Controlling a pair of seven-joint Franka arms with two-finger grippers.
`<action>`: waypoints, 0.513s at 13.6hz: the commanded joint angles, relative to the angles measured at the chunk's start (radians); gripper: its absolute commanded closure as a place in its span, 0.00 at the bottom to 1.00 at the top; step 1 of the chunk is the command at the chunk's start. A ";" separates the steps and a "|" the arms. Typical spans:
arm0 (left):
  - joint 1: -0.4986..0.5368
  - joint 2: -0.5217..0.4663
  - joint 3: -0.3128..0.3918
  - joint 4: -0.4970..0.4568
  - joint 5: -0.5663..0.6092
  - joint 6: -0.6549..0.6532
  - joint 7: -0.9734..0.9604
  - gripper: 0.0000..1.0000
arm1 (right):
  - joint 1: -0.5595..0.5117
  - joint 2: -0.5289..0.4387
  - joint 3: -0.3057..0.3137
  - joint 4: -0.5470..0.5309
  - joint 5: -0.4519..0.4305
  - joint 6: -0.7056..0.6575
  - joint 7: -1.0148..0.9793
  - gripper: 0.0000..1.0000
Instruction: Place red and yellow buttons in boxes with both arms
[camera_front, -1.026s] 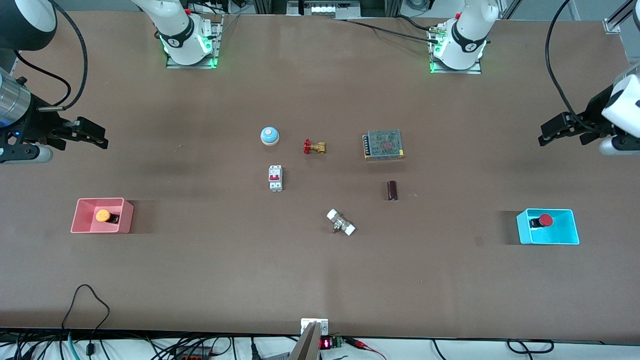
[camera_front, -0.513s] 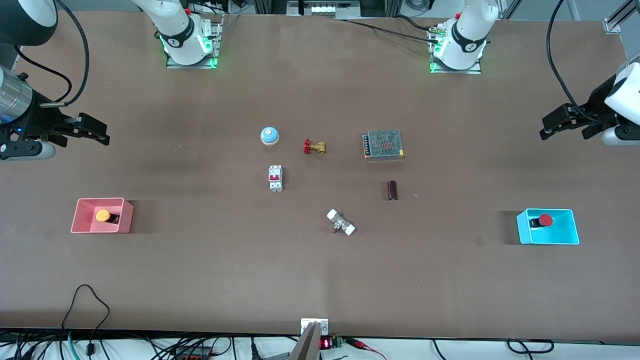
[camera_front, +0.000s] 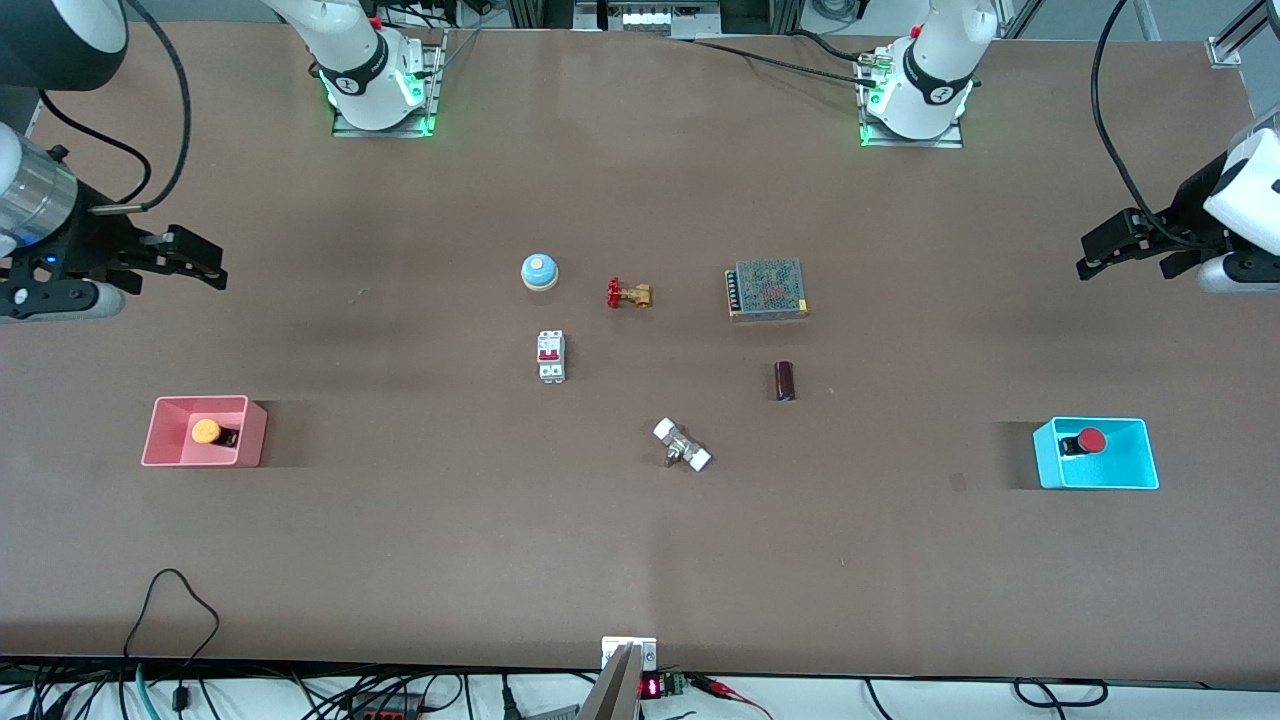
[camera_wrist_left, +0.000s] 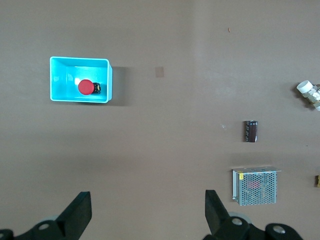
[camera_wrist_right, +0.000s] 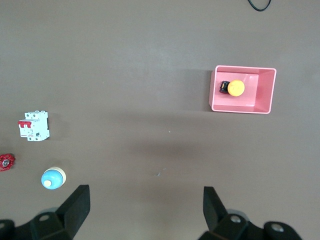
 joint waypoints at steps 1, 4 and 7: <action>0.014 0.006 -0.004 -0.004 0.003 -0.002 0.022 0.00 | 0.008 -0.020 0.001 -0.017 -0.018 -0.007 0.011 0.00; 0.081 0.010 -0.056 -0.001 0.003 0.000 0.035 0.00 | 0.008 -0.022 0.003 -0.017 -0.017 -0.007 0.013 0.00; 0.110 0.009 -0.069 0.000 0.003 0.004 0.036 0.00 | 0.008 -0.022 0.003 -0.018 -0.017 -0.009 0.013 0.00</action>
